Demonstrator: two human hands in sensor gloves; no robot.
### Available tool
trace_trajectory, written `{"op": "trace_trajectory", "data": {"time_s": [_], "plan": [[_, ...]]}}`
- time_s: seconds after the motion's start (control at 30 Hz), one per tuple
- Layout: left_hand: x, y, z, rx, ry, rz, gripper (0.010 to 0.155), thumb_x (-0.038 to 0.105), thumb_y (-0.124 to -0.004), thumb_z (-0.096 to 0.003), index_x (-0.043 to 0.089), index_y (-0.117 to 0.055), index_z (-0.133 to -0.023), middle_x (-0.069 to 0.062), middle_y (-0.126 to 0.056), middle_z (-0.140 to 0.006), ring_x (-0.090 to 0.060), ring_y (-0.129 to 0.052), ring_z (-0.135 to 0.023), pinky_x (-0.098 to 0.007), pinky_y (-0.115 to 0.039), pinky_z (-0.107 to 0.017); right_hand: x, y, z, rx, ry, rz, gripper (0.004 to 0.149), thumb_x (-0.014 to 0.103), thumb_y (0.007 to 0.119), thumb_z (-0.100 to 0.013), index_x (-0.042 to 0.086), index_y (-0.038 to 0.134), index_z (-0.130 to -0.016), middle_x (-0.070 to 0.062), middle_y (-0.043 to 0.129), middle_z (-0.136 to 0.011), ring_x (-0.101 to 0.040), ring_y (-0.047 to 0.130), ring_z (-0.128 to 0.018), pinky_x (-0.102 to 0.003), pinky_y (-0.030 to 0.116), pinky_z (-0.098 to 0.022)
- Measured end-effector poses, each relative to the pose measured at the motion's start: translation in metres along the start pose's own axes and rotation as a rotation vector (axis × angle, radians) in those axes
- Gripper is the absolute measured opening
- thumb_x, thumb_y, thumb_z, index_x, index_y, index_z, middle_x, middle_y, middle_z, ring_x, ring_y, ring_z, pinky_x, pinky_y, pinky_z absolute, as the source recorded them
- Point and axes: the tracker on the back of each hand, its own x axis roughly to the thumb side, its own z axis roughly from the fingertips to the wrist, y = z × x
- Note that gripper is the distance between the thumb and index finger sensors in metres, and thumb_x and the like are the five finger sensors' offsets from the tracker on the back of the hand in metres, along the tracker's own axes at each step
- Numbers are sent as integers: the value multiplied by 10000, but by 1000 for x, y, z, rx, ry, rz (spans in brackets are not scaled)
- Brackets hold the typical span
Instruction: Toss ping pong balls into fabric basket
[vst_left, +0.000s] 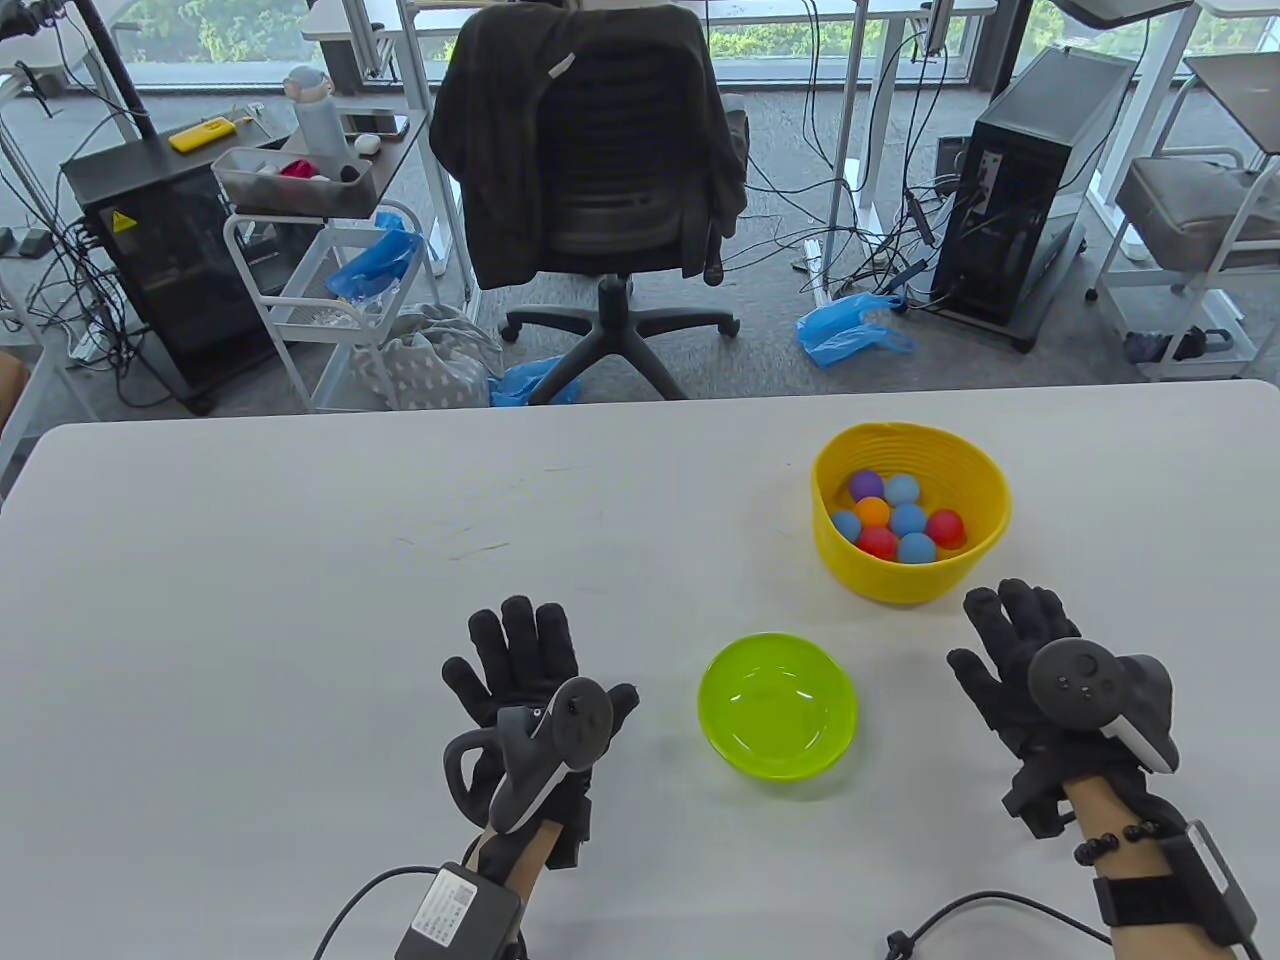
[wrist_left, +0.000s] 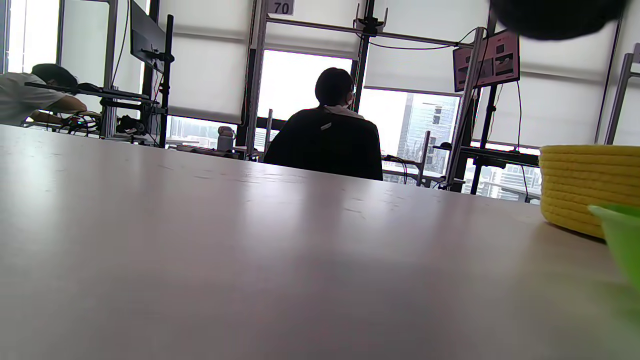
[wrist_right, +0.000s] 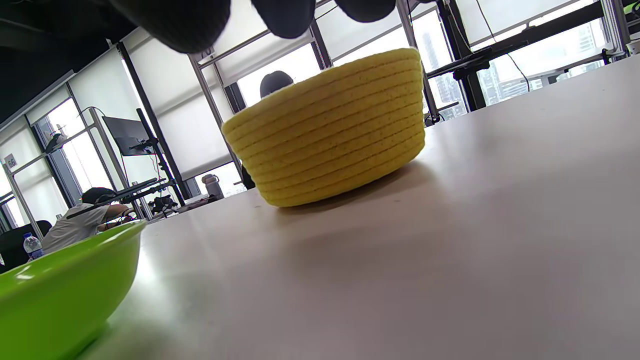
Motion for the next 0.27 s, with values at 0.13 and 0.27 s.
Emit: {"op": "trace_trajectory", "data": {"time_s": [0.13,0.27], "plan": [[-2,1,0,6,7,3,1011,668,-706,-435,141,-241,-1162,-157,-87,-1238,-480,-50,-1113,-777,-135,-733,0,3,-1,12,0,0,695,455,674,-579,141,425,-1147,-294,334,-1178,-591,291,-1014,-688,349,-715],[-4,3,0,9,9,10,1012,669,-706,-435,142,-240,-1162,-152,-87,-1239,-480,-48,-1113,-776,-133,-735,-1,7,-3,27,5,10,693,455,673,-579,143,425,-1146,-294,334,-1177,-593,291,-1012,-686,346,-717]]}}
